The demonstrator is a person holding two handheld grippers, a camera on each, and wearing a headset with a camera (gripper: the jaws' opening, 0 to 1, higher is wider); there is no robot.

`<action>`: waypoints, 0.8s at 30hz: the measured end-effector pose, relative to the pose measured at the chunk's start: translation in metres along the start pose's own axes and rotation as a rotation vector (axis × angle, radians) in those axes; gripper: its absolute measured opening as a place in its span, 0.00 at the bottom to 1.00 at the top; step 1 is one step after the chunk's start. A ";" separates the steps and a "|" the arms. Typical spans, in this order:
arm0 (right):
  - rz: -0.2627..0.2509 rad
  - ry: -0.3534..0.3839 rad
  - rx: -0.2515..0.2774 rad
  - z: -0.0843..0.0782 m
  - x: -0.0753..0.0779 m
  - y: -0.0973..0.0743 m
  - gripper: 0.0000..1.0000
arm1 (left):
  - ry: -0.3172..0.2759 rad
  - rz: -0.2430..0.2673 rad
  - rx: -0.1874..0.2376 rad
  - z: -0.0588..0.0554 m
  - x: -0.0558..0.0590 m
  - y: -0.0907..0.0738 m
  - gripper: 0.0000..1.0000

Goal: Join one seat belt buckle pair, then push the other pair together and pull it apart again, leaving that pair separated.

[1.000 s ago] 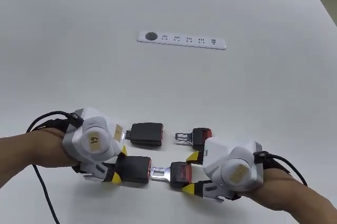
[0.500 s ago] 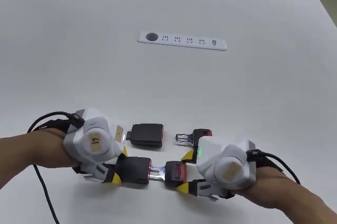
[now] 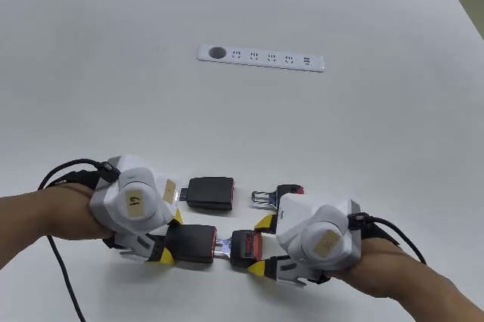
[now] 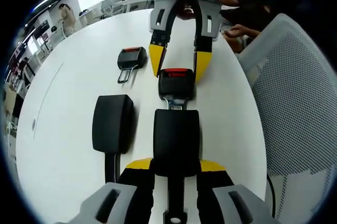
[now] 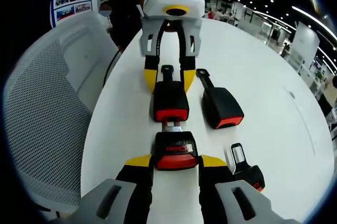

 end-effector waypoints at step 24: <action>0.006 -0.008 -0.023 0.001 -0.001 0.001 0.28 | 0.005 -0.003 -0.004 -0.003 -0.002 0.002 0.31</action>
Point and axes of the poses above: the centre of the closed fingertips' face, and the gripper's own axes: y roughly forward along the fingers, x roughly to its right, z roughly out of its top, the point moved 2 cm from there along -y, roughly backward along the fingers, and after that the axes turned 8 degrees about -x, right-handed, at the moved point
